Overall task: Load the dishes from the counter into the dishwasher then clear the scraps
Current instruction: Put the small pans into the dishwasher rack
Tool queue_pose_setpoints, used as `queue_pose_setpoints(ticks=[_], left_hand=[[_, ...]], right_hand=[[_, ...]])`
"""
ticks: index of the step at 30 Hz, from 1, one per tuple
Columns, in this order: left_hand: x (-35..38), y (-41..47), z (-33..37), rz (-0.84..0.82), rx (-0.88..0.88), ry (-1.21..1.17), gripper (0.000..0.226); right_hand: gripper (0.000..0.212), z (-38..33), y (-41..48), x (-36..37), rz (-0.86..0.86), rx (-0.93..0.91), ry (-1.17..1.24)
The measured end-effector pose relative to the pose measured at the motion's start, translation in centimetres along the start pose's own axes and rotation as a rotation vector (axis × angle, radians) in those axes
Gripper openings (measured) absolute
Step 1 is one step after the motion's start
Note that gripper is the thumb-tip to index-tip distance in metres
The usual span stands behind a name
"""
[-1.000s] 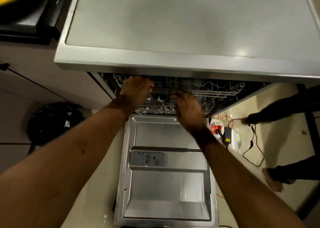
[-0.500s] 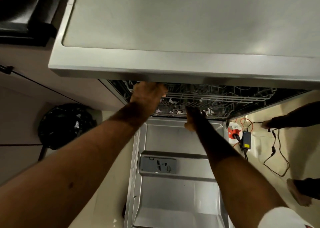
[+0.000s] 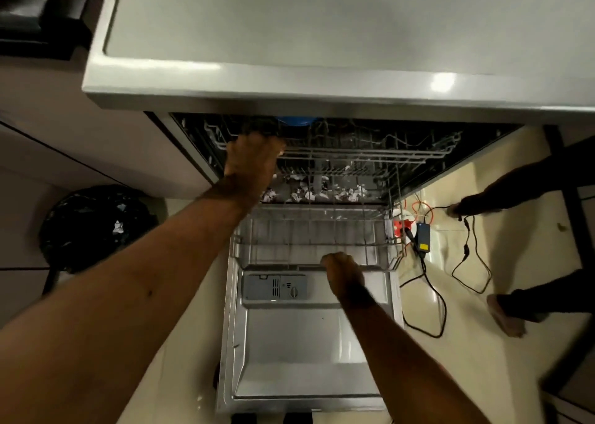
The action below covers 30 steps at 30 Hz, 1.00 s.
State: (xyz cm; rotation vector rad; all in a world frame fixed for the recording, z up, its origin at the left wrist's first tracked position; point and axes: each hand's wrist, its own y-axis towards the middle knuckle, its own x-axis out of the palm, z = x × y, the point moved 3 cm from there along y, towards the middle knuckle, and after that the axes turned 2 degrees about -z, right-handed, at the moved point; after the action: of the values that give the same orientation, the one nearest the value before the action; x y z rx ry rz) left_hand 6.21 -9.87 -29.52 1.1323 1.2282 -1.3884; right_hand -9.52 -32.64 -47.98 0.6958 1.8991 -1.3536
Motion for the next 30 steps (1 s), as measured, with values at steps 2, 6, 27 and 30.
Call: queue_pose_setpoints(ticks=[2,6,27,30], left_hand=[[1.8,-1.4,0.4,0.098,0.013,-0.069,0.056],[9.4,-10.2,4.4,0.042,0.195,-0.129,0.083],[22.9,-30.5,12.8,-0.830,0.253,-0.054,0.095],[20.6,-29.1,11.9,-0.662,0.203,-0.106,0.091]], right_hand=[[0.031,-0.3,-2.6,1.9,0.015,-0.011,0.031],[0.031,-0.3,-6.2,4.7,0.040,0.072,-0.007],[0.043,-2.2,-14.2,9.7,-0.079,0.201,0.206],[0.060,-2.5,-14.7,6.7,0.067,0.173,0.216]])
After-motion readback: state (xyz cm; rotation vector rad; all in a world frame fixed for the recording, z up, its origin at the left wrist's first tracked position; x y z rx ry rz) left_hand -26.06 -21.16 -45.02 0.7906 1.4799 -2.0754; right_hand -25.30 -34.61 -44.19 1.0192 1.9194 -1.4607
